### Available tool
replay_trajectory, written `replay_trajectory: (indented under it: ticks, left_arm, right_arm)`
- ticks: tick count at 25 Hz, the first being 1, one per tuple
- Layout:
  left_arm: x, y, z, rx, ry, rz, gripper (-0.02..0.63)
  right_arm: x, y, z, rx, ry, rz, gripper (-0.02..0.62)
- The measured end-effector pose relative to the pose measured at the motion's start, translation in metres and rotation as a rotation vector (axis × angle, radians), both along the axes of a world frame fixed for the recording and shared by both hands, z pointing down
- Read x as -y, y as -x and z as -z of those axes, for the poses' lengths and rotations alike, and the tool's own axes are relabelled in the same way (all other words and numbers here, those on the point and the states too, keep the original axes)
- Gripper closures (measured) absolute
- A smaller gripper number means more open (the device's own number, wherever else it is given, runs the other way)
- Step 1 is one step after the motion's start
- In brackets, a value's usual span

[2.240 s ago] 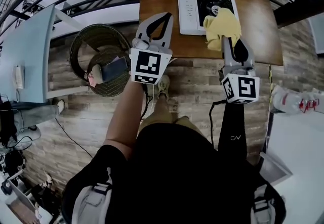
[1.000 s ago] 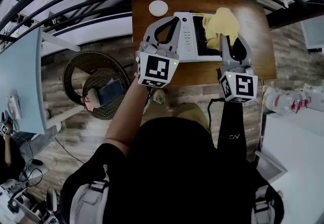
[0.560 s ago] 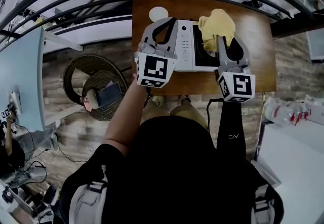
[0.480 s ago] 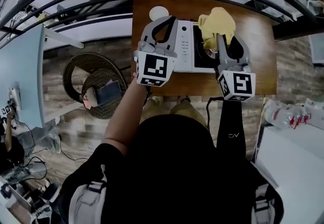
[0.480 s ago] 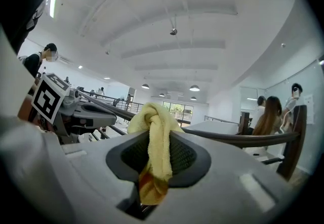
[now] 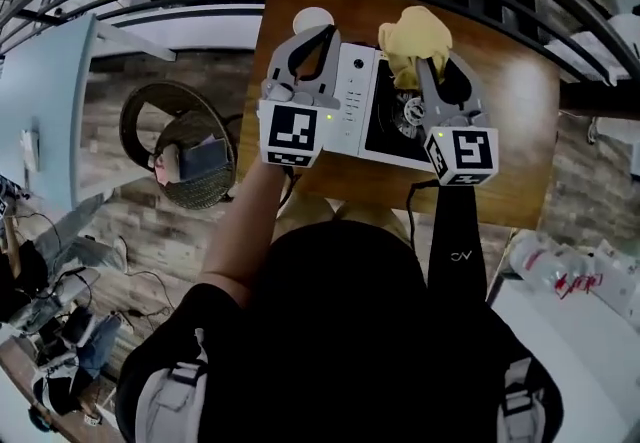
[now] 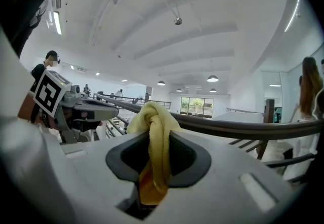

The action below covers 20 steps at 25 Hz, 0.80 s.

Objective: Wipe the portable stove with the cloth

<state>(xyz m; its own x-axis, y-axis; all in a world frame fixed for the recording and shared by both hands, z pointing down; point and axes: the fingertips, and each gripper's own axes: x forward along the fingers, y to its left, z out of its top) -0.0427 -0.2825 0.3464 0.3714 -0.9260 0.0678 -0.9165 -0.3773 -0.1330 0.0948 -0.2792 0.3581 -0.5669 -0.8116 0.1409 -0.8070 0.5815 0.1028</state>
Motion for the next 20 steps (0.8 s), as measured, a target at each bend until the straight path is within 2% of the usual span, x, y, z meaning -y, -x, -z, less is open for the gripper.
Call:
replay_trajectory:
  ticks: [5,12,17,20]
  left_arm:
    - [0.008,-0.004,-0.021,0.011,0.028,0.058,0.600]
    - [0.010,0.002,-0.040,0.004,0.074,0.156,0.600]
    - [0.020,-0.001,-0.044,0.025,0.112,0.190,0.600]
    - [0.018,-0.008,-0.050,0.033,0.124,0.189,0.600]
  right_arm:
    - [0.030,0.021,-0.043,-0.027,0.083,0.153,0.511]
    - [0.063,0.077,-0.105,-0.088,0.190,0.321,0.509]
    - [0.084,0.090,-0.136,-0.137,0.275,0.351,0.509]
    - [0.085,0.069,-0.149,-0.149,0.295,0.314,0.509]
